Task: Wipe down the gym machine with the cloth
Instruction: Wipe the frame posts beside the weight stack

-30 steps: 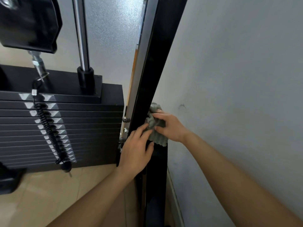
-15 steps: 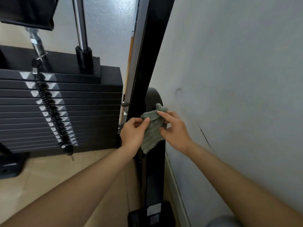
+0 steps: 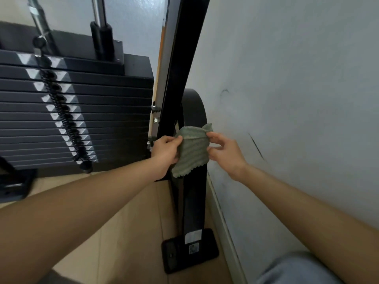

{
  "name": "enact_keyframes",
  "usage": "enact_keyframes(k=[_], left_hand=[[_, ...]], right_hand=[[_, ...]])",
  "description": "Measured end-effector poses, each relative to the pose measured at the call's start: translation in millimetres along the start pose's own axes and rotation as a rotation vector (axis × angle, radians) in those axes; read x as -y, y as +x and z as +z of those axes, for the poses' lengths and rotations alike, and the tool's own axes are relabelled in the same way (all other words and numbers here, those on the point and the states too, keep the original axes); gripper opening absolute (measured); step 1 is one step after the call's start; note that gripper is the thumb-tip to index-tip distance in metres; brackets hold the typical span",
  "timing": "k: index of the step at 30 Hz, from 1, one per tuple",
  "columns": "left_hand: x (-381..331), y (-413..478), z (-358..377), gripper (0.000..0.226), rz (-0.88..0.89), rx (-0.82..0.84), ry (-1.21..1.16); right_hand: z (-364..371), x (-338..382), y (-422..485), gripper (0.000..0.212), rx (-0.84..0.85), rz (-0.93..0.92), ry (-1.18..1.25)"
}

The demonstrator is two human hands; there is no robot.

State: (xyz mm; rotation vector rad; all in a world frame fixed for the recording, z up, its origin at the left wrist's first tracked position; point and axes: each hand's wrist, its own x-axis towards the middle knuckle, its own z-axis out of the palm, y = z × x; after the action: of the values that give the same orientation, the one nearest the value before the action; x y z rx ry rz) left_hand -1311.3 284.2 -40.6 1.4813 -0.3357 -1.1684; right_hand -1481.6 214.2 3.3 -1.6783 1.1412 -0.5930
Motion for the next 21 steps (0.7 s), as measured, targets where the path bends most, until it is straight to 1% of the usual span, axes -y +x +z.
enact_keyframes(k=[3,5,7,10,14,16,19,21], left_hand=[[22,-11,-3,0.032,-0.108,0.017,0.046],[33,-17,-2,0.035,-0.141,0.018,0.099],[40,-22,-2,0.038,-0.167,0.028,0.175],[46,-19,-7,0.039,-0.164,0.059,0.310],[52,-14,-14,0.033,-0.102,0.107,0.433],[57,-14,-16,0.033,-0.089,0.135,0.432],[67,-17,-22,0.033,-0.097,0.158,0.361],[75,-21,-25,0.035,-0.114,0.173,0.314]], right_hand=[[-1,-11,-10,0.023,0.006,0.113,0.034],[2,-17,-14,0.015,0.014,0.190,0.067],[3,-21,-17,0.012,0.035,0.252,0.071],[7,-30,-18,0.011,0.031,0.329,0.077],[19,-37,-16,0.017,-0.058,0.392,0.021],[26,-39,-14,0.022,-0.115,0.397,-0.005],[33,-48,-19,0.028,-0.198,0.334,-0.043],[34,-58,-30,0.028,-0.210,0.300,-0.043]])
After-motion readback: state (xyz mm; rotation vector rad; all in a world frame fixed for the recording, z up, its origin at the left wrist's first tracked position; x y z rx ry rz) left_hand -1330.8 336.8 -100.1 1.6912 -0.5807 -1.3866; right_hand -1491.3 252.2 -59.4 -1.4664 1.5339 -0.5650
